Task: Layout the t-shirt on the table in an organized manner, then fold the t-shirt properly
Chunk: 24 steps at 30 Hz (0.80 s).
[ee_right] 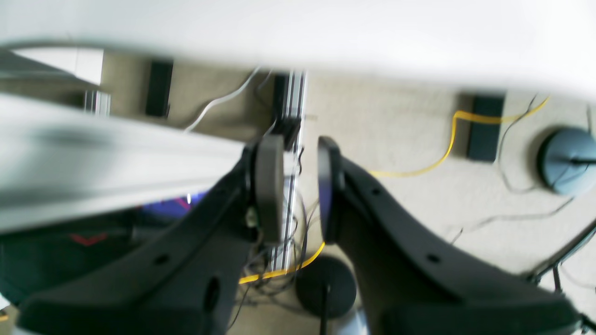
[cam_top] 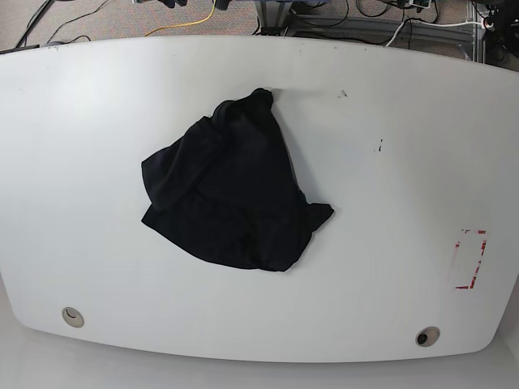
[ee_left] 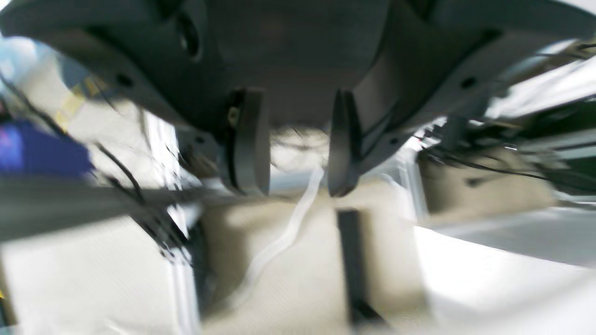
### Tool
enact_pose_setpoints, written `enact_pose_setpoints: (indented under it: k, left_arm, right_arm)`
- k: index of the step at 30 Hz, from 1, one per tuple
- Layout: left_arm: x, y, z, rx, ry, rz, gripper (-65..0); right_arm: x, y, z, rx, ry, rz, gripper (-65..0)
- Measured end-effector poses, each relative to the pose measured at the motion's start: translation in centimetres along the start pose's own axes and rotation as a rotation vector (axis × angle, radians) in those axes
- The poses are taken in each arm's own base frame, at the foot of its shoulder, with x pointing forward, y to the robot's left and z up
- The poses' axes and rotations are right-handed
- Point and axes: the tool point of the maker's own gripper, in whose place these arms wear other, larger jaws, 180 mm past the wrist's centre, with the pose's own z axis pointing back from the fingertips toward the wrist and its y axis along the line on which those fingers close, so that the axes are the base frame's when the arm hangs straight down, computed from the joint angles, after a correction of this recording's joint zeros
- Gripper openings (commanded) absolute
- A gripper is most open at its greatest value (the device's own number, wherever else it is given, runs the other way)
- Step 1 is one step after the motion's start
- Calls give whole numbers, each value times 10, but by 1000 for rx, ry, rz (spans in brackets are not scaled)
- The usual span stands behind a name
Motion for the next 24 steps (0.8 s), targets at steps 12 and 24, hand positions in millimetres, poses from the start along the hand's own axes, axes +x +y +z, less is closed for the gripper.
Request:
enact_pose_setpoints:
  k: [12,24]
  left_arm:
    - [55,6,-11,37,-147,7,-446]
    - [110,15,-37,64,-300,16,-242]
  right_arm:
    - [37,12,-30,49,-114,17,-530]
    - [96,41,-61,140,-278,50,-525]
